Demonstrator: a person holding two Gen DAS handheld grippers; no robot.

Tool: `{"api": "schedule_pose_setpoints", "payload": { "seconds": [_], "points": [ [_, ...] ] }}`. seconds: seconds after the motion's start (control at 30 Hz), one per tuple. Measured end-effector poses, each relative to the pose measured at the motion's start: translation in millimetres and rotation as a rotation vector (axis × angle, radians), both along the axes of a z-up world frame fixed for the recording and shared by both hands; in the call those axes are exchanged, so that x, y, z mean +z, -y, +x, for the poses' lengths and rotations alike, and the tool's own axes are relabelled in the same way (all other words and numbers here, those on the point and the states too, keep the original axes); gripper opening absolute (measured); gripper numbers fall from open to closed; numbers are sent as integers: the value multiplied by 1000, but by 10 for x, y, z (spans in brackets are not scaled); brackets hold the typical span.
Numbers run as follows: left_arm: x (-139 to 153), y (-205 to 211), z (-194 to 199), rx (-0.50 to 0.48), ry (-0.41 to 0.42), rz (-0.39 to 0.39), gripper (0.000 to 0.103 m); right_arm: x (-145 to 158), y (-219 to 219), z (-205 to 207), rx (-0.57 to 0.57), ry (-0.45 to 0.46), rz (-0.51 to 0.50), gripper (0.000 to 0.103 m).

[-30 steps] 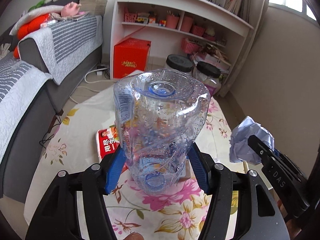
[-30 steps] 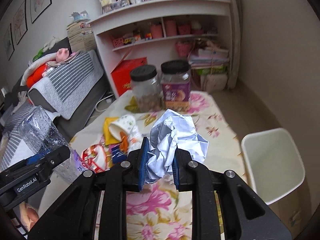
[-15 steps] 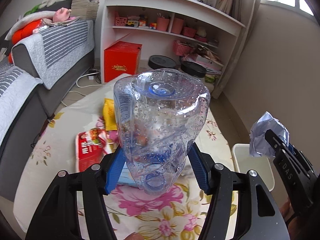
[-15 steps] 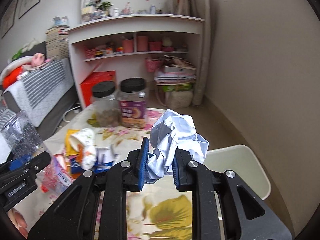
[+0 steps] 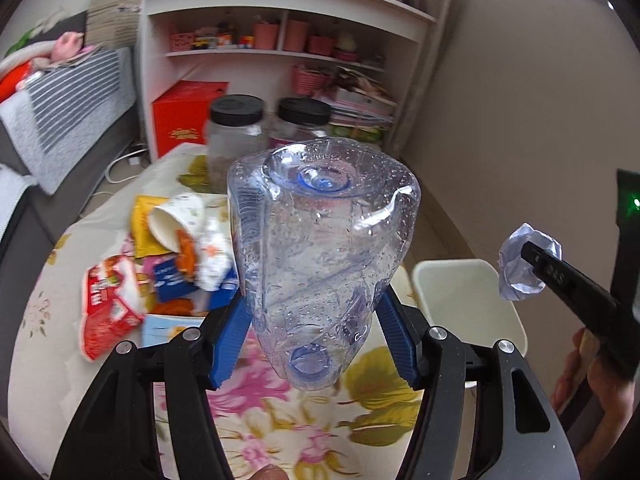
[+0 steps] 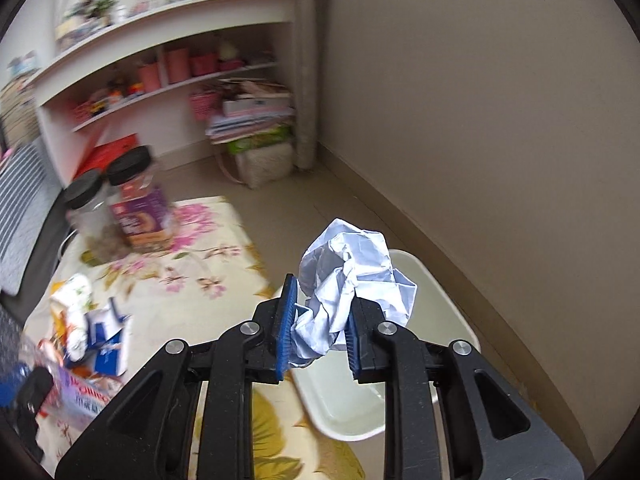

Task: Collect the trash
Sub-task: 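Carry the crumpled paper to the white bin and release it with the right gripper, then carry the plastic bottle over the white bin and release it with the left gripper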

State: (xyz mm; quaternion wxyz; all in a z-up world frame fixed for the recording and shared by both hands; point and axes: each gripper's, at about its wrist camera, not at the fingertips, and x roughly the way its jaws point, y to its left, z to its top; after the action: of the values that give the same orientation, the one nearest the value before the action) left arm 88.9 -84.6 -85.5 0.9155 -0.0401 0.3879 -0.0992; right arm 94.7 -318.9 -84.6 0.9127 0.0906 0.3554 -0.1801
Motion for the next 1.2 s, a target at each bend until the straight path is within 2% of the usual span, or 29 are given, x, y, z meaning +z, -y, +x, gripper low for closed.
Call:
{"api": "schedule_pose_setpoints", "payload": {
  "seconds": [0.13,0.27,0.43,0.6,0.67,0.77,1.07,1.2],
  "points": [
    [-34,320,43,-45,-6,-4,61,40,323,-85,-92,13,32,51],
    [-39,627,87,-88,-15,-35,61,121,670,-242,-183,52,95,63],
    [-85,1038,175,-138,-43,-57,61,210,1057,-447,-280,104,173,66],
    [-151,1422,237,-181,-66,-56,61,241,1253,-594,-312,127,208,70],
    [-180,1551,262,-193,-76,-55,61,259,1326,-648,-316,139,227,76],
    [-232,1696,286,-204,-89,-51,61,259,1406,-680,-323,159,256,76],
    [-332,1899,253,-226,-99,-33,61,255,1502,-571,-295,194,340,77],
    [-330,1872,240,-227,-86,-25,61,242,1521,-500,-216,228,459,81]
  ]
}}
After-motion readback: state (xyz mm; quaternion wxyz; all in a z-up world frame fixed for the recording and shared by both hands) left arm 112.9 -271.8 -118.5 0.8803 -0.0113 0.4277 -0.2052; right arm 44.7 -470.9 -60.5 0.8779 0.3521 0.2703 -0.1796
